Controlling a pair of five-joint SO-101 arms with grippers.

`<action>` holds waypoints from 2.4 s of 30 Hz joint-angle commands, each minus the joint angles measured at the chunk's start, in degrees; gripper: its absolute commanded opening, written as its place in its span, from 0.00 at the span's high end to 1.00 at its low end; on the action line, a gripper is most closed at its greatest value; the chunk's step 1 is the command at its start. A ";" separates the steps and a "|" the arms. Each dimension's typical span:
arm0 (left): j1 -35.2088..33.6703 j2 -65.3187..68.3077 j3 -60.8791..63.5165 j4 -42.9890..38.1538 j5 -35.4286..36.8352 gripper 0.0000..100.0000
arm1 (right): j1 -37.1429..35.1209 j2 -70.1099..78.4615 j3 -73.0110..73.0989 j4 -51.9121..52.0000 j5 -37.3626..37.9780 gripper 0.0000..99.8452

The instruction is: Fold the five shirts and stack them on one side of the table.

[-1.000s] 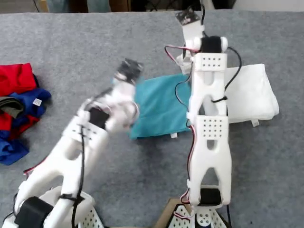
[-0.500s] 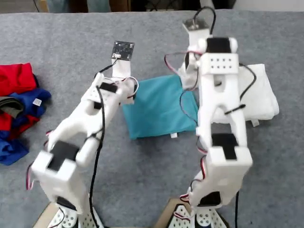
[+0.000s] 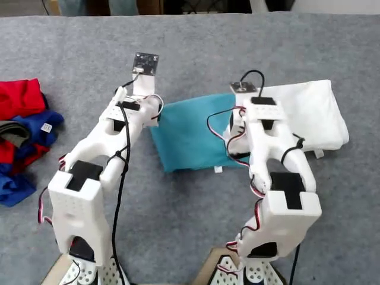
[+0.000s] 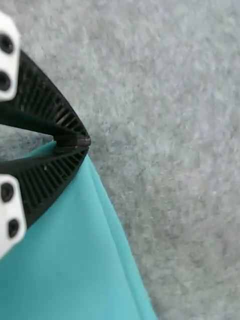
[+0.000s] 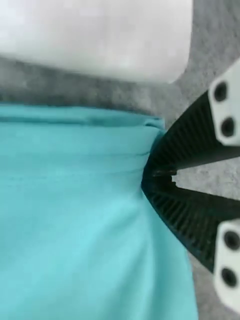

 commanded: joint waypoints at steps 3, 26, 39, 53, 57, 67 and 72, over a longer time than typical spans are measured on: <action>0.04 -0.62 -3.03 -1.14 -1.23 0.97 | 1.05 -4.88 -6.55 6.51 -0.18 0.99; -10.68 -12.31 -0.75 7.38 12.75 0.97 | -9.14 -12.53 -14.55 22.77 -21.89 0.63; -10.68 -12.31 -0.75 7.38 12.48 0.97 | -10.81 2.59 -12.79 8.35 -28.22 0.68; -10.68 -12.31 -0.75 7.38 12.48 0.97 | -8.26 11.03 -12.70 5.01 -27.69 0.65; -10.68 -12.31 -0.66 7.38 12.48 0.97 | -8.35 7.96 -14.90 9.41 -27.52 0.63; -10.68 -12.31 -0.66 7.38 12.48 0.97 | -8.18 11.38 -19.38 10.73 -25.23 0.63; -10.68 -12.31 -0.04 7.30 12.48 0.97 | -8.09 19.12 -19.82 5.01 -25.23 0.63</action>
